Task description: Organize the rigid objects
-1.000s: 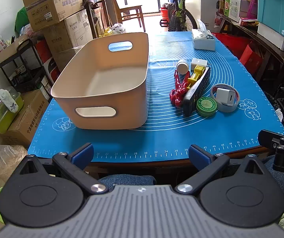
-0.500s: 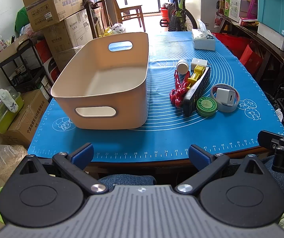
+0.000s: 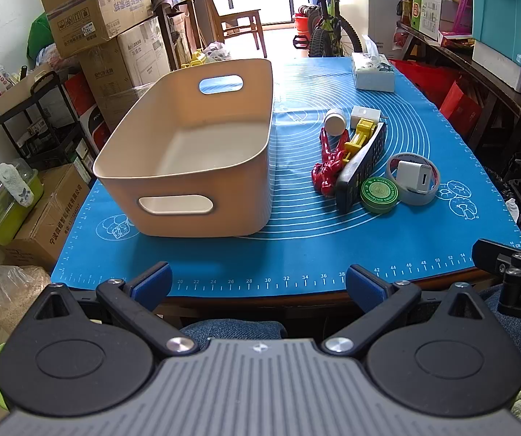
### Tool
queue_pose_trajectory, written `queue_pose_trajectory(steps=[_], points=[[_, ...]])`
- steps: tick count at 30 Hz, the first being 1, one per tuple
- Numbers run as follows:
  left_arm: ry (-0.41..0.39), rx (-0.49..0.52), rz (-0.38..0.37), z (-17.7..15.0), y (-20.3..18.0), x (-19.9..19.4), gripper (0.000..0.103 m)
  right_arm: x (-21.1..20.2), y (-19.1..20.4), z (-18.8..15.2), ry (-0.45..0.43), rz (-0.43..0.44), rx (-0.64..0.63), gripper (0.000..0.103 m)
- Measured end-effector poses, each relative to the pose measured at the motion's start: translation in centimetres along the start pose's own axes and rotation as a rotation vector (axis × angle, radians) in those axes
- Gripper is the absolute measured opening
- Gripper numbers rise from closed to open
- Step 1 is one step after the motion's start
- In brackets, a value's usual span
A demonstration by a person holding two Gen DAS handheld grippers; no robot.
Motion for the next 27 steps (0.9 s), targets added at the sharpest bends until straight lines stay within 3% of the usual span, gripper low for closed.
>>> queue_pose_trajectory(steps=[27], points=[[0.001,0.005,0.007,0.02,0.28,-0.05,0.100,-0.14,0.12,0.22,-0.001,-0.003,-0.004,0.100]])
Point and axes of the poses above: each gripper's, at about its wrist camera, not at the fingertips, and x roughly the way its jaws point, y to its left, z to its top, the point moved 5 cm from there along x, roughly the way its jaws point, and after that the axes turned 6 degrees about y, right-handed, at the moved point
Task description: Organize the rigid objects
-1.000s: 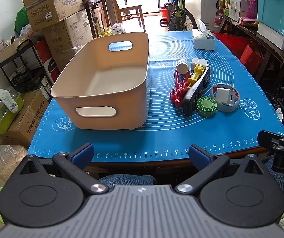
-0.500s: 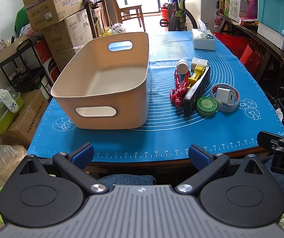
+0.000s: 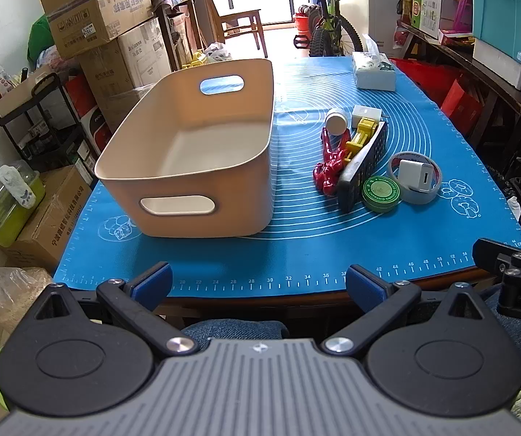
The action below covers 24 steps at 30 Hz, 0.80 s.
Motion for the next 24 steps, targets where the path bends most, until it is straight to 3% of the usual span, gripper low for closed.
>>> queue_pose_trajectory(steps=[15,24], points=[[-0.016,-0.010,-0.015,1.2,0.8,-0.6,0.100,-0.2,0.2,0.7,0.017,-0.018,-0.001,0.100],[-0.126,-0.073,-0.007,7.2,4.4,-1.4,0.101,-0.1,1.0,4.8,-0.029,-0.016,0.011,0.100]])
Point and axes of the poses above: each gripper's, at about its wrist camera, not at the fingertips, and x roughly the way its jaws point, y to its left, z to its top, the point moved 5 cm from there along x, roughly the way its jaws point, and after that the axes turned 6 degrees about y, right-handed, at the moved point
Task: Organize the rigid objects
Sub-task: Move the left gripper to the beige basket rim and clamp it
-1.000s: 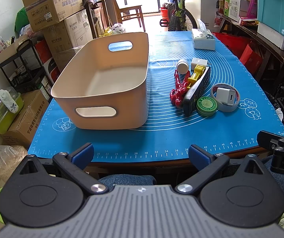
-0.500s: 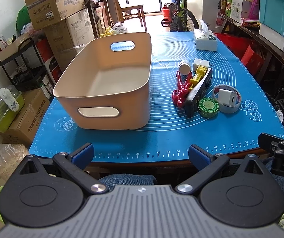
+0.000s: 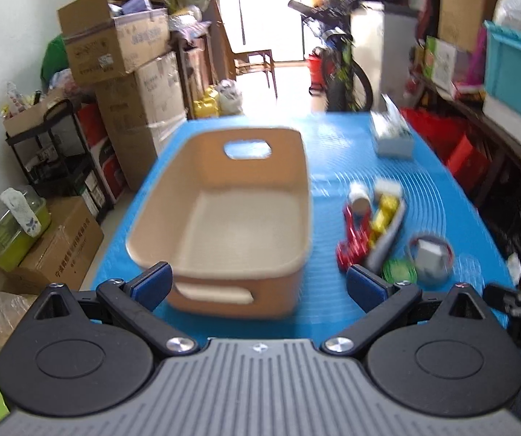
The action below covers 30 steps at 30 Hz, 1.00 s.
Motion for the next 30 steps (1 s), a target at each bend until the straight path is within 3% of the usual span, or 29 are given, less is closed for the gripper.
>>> queue_pose_trajectory(steps=[3,7,14,19,22,25,30], points=[[-0.013,-0.026,0.018,2.3,1.5,0.7,0.102,0.6,0.0,1.8,-0.019,0.006,0.016,0.100],[-0.024,0.015,0.053,5.2,3.4,2.3,0.102,2.0,-0.4,4.4,-0.044,0.001,0.046,0.100],[0.041,0.010,0.121,8.3,7.4,7.0,0.102,6.9,-1.9,7.5,-0.026,-0.044,0.130,0.100],[0.106,-0.011,0.117,8.8,10.1,11.2,0.102,10.8,-3.2,8.3,0.002,-0.104,0.134,0.100],[0.184,-0.050,0.090,8.4,11.6,14.1,0.100,12.9,-3.7,8.5,0.018,-0.126,0.129,0.097],[0.237,-0.037,0.091,7.9,12.6,16.3,0.087,14.9,-4.0,8.4,0.065,-0.164,0.095,0.094],[0.286,-0.048,0.044,6.7,13.6,18.5,0.085,17.4,-4.3,7.8,0.161,-0.188,0.060,0.094]])
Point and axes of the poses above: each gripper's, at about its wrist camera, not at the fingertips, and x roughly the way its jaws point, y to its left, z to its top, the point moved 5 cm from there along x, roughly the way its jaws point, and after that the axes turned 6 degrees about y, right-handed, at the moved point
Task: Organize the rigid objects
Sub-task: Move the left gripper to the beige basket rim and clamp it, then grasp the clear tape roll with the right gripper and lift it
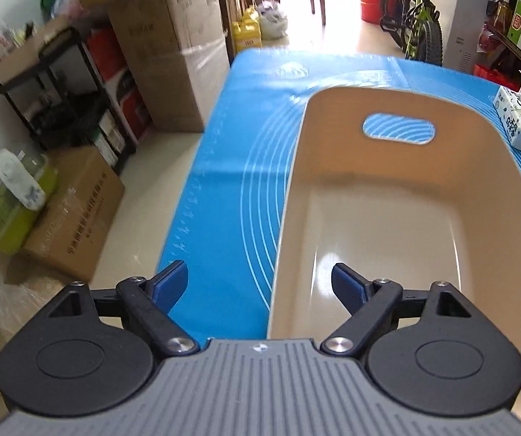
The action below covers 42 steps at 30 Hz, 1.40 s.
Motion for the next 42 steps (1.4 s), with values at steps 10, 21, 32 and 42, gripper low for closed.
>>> queue_pose_trajectory(steps=[10,21,32,42], points=[[0.108,-0.019,-0.031,-1.3,1.3,2.1,0.059,3.8,0.1,-1.4,0.177,-0.021,-0.008,0.081],[0.157,0.006,-0.121,-1.6,0.4,2.9,0.019,5.5,-0.6,-1.1,0.223,0.015,0.036,0.065],[0.168,0.004,-0.165,-1.7,0.3,3.2,0.004,5.0,0.1,-1.0,0.226,0.039,0.017,0.024],[0.165,0.004,-0.173,-1.9,0.5,3.3,0.004,3.2,0.5,-0.4,0.158,0.026,0.022,0.017]])
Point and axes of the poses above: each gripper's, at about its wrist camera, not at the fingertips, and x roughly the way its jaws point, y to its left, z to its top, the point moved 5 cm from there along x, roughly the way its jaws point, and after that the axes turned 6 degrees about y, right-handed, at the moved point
